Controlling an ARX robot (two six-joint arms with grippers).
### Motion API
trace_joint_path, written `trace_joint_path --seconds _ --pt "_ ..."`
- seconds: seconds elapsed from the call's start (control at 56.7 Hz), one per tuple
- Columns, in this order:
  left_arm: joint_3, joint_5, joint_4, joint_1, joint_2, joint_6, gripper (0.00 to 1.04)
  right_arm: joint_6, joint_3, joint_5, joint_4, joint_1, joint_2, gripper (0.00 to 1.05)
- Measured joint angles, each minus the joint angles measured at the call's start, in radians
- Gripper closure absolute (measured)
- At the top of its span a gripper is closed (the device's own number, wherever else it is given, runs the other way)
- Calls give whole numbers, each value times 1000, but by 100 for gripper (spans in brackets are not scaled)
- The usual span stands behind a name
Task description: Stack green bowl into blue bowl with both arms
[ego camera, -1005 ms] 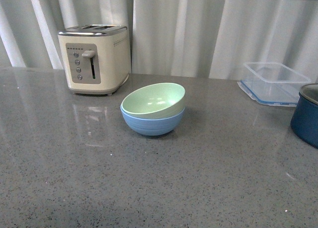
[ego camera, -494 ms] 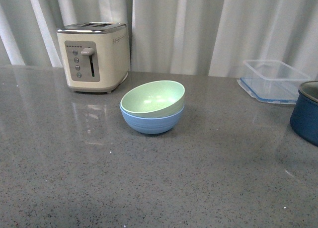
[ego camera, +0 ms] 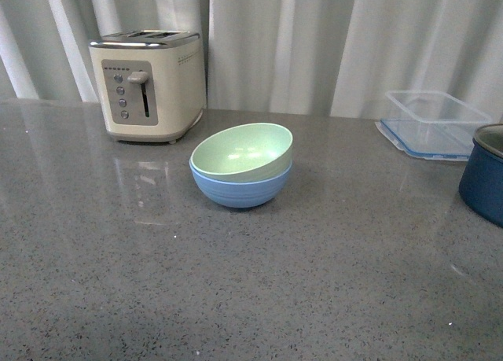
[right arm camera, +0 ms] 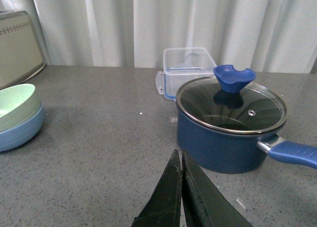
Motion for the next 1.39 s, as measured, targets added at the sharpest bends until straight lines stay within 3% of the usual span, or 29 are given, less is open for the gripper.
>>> trace_joint_path --seconds 0.511,0.635,1.393 --pt "0 0 0 0 0 0 7 0 -112 -3 -174 0 -286 104" --pt "0 0 0 0 0 0 7 0 -151 -3 -157 0 -314 104" --pt "0 0 0 0 0 0 7 0 -151 -4 -468 0 -634 104"
